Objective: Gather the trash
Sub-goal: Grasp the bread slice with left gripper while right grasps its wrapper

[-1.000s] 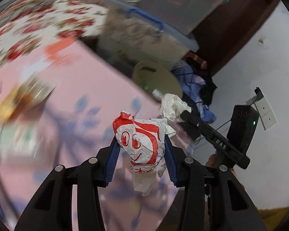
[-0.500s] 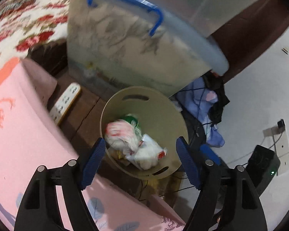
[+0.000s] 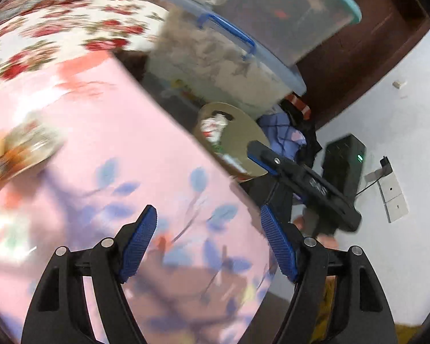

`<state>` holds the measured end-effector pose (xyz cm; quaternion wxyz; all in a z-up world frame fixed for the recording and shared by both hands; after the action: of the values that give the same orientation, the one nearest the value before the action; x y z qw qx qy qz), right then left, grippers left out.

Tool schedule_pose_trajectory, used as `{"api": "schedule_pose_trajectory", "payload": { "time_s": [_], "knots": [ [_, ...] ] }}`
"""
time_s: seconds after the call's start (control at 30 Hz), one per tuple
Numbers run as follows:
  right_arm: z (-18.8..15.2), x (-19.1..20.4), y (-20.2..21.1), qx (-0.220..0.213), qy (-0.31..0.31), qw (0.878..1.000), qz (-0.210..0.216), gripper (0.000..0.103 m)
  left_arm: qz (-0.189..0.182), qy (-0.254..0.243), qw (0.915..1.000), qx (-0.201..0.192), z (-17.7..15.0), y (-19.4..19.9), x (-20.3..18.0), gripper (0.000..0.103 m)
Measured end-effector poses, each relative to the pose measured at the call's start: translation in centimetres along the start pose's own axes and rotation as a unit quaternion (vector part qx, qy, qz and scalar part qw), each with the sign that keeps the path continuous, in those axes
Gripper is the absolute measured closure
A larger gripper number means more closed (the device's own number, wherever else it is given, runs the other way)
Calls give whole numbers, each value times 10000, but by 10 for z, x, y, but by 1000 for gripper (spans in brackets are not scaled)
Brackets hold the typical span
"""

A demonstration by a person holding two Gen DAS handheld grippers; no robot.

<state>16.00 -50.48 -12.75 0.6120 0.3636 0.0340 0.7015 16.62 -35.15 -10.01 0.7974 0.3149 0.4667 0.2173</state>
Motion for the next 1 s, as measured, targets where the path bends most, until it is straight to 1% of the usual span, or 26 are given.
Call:
{"api": "schedule_pose_trajectory", "payload": {
  "time_s": [0.03,0.1,0.2,0.23,0.3,0.33,0.4,0.43,0.53,0.63,0.7,0.77,0.8,0.87,0.9,0.93,0.97,1.0],
  "knots": [
    [-3,19,-15,142,122,9997,142,60,68,72,9999,-110,-3,18,16,32],
    [-10,50,-39,374,321,9982,354,60,338,220,9987,-309,2,48,50,32],
    [-18,95,-74,693,655,9936,601,58,905,485,9916,-793,33,101,108,32],
    [-20,109,-86,818,703,9916,721,56,996,540,9902,-818,42,109,119,32],
    [-25,133,-113,1147,542,9862,1059,46,1210,742,9869,-771,66,122,150,32],
    [-26,142,-124,1257,435,9839,1192,44,1361,877,9846,-659,81,124,172,32],
    [-30,152,-141,1469,220,9796,1351,41,1426,959,9844,-378,95,119,195,32],
    [-33,155,-151,1611,-21,9757,1484,40,1463,1067,9834,-129,103,110,213,32],
    [-42,156,-170,1869,-620,9647,1749,38,1402,1186,9814,558,102,85,243,32],
    [-48,155,-192,2046,-998,9571,1791,38,1324,1372,9774,914,101,70,265,33],
    [-46,155,-203,2098,-1051,9559,1763,38,1301,1403,9767,974,100,65,271,36],
    [-45,157,-215,2128,-1147,9540,1771,39,1163,1443,9768,1070,100,60,274,47],
    [-45,158,-223,2142,-1212,9526,1790,39,1110,1442,9768,1129,99,57,273,50],
    [-43,161,-234,2120,-1329,9511,1809,44,1087,1397,9765,1228,97,53,273,61],
    [-42,161,-238,2105,-1381,9506,1818,46,1065,1374,9760,1312,94,49,272,62],
    [-42,162,-243,2088,-1474,9491,1839,53,1093,1344,9754,1362,92,45,272,64],
    [-42,162,-244,2057,-1550,9478,1878,68,1141,1306,9750,1391,91,41,272,75],
    [-42,161,-245,2010,-1608,9476,1894,78,1138,1256,9751,1431,90,38,270,84]
  ]
}}
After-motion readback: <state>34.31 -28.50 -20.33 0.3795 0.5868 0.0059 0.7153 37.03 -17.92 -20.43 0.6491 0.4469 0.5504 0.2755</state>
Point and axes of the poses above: each gripper's, at about its wrist camera, not at the fingertips, and y roughly against the way its jaws point, x to its left, z to its top, the point moved 10 cm from there along -y, roughly the way its jaws point, and after that the axes turned 13 degrees about y, right-handed, at the moved point
